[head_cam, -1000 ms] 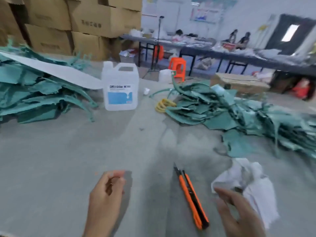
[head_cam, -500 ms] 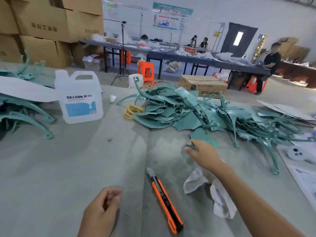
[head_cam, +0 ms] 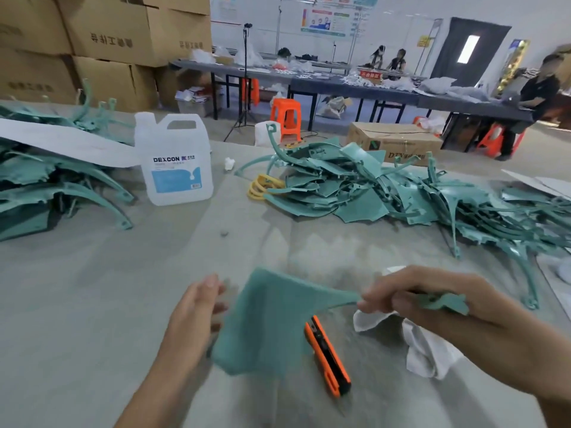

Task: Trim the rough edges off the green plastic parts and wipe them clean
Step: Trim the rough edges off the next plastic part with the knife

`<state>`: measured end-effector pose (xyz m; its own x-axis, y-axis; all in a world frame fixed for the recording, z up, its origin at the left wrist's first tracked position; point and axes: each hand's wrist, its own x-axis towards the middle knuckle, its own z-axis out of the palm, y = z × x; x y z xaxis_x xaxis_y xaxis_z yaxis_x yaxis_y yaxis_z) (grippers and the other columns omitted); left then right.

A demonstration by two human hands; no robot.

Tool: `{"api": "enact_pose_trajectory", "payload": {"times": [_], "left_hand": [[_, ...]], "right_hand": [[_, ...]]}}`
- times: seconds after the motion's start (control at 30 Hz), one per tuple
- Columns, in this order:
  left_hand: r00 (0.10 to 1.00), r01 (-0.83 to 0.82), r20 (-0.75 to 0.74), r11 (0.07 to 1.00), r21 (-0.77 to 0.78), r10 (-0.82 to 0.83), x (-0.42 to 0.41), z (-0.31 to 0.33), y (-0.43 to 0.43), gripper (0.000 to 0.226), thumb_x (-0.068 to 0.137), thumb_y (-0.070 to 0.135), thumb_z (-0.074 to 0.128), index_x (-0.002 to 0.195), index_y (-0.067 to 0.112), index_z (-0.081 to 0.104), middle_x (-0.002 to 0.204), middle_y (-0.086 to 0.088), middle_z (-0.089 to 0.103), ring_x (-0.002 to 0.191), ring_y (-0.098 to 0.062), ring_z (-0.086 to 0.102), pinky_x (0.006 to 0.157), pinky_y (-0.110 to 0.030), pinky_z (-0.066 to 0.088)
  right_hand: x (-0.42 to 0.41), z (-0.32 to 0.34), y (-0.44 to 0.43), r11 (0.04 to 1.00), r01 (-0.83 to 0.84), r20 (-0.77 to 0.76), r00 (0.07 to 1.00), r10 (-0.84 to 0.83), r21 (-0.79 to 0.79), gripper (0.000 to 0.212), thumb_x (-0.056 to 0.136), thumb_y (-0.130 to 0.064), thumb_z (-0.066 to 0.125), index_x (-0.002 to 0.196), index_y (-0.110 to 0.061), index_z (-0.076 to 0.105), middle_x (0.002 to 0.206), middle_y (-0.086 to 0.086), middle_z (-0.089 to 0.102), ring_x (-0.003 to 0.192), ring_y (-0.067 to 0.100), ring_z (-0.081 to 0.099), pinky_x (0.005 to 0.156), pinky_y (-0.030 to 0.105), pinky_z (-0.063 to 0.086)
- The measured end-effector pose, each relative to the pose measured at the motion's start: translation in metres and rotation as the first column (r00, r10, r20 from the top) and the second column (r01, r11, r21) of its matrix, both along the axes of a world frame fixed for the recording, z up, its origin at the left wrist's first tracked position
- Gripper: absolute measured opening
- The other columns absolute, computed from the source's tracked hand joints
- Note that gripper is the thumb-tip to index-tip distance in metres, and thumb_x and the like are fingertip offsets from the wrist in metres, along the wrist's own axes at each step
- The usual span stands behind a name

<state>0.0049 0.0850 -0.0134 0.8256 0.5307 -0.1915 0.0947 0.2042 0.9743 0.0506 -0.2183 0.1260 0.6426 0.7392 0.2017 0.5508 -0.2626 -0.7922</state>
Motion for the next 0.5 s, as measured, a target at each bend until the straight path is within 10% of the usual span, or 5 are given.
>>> {"api": "enact_pose_trajectory", "payload": {"times": [0.17,0.33,0.43,0.5], "left_hand": [[0.86,0.5,-0.071,0.861,-0.089,-0.506,-0.029,0.028,0.017,0.049,0.079,0.031,0.068,0.125,0.017,0.061,0.099,-0.017,0.075,0.059,-0.015,0.061,0.039,-0.017,0.037],[0.914,0.406,-0.133,0.87,0.28,-0.384,-0.04,0.027,0.01,0.05,0.079,0.047,0.069,0.125,0.028,0.061,0.088,0.007,0.072,0.081,-0.011,0.061,0.065,-0.015,0.046],[0.885,0.458,-0.339,0.461,0.76,-0.318,-0.046,0.022,0.005,0.087,0.061,0.097,0.048,0.136,0.056,0.037,0.139,0.042,0.032,0.128,0.019,0.027,0.105,-0.009,0.019],[0.832,0.54,-0.471,0.233,0.809,-0.294,-0.045,0.013,0.0,0.12,0.048,0.108,0.031,0.152,0.054,0.006,0.15,0.038,-0.004,0.137,0.016,-0.01,0.112,-0.016,-0.005]], "right_hand": [[0.008,-0.007,0.006,0.987,-0.093,-0.068,0.992,0.103,0.133,0.027,0.102,-0.037,0.06,0.122,-0.023,0.071,0.121,0.009,0.072,0.103,0.036,0.069,0.087,0.05,0.056],[0.024,-0.056,0.039,0.912,0.122,-0.275,0.961,-0.011,0.392,0.023,0.096,-0.04,0.067,0.107,-0.021,0.074,0.114,0.014,0.072,0.112,0.031,0.067,0.09,0.032,0.057],[0.033,-0.074,0.054,0.891,0.167,-0.358,0.934,-0.006,0.422,0.021,0.092,-0.031,0.065,0.104,-0.018,0.076,0.111,0.015,0.073,0.114,0.03,0.067,0.091,0.032,0.056],[0.036,-0.083,0.065,0.876,0.196,-0.405,0.914,-0.001,0.44,0.02,0.091,-0.03,0.065,0.101,-0.02,0.078,0.109,0.015,0.074,0.113,0.029,0.068,0.092,0.034,0.056]]}}
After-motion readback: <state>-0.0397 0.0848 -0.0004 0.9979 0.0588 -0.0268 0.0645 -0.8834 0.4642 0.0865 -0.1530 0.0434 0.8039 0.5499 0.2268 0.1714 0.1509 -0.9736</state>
